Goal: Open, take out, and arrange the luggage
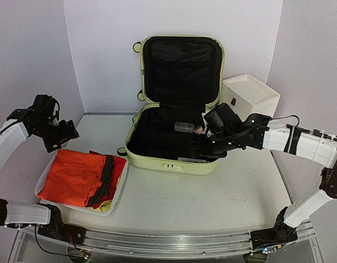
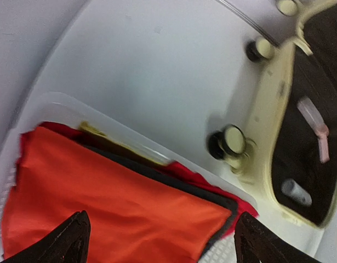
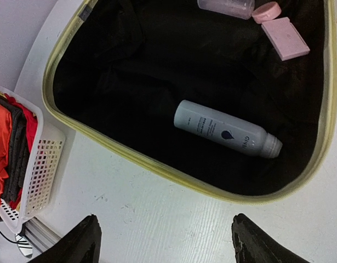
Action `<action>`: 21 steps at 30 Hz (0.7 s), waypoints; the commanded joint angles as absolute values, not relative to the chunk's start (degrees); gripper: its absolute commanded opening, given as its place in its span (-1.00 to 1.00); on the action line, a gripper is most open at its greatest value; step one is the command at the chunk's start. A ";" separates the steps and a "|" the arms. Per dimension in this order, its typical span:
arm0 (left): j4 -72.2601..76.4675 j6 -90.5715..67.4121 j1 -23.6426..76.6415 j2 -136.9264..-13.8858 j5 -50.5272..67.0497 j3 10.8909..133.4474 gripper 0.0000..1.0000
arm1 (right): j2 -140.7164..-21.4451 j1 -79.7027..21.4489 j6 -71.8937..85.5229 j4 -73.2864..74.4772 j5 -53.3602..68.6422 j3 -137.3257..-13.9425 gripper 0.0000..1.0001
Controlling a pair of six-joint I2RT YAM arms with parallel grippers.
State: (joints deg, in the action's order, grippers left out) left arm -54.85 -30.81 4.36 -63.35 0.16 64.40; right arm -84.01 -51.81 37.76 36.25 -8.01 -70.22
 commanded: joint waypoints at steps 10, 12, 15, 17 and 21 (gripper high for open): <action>-49.80 -36.59 45.92 -75.53 3.61 69.05 0.61 | -101.48 -49.74 29.96 34.31 5.13 -85.94 0.57; -49.54 -37.43 48.95 -79.37 3.92 70.45 0.53 | -101.72 -49.28 30.39 34.04 5.04 -85.62 0.56; -48.49 -38.27 52.29 -85.06 4.13 71.61 0.32 | -101.31 -48.72 30.94 33.84 3.06 -84.90 0.56; -48.09 -38.50 52.60 -87.55 4.63 71.31 0.25 | -100.85 -47.65 31.78 33.84 1.64 -84.11 0.56; -48.19 -39.50 52.51 -91.38 4.82 68.92 0.23 | -101.81 -44.76 33.08 33.92 3.01 -84.57 0.52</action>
State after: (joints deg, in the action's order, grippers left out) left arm -48.95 -37.82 52.88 -89.41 5.43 69.23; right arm -102.21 -47.31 31.70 35.31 3.44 -83.09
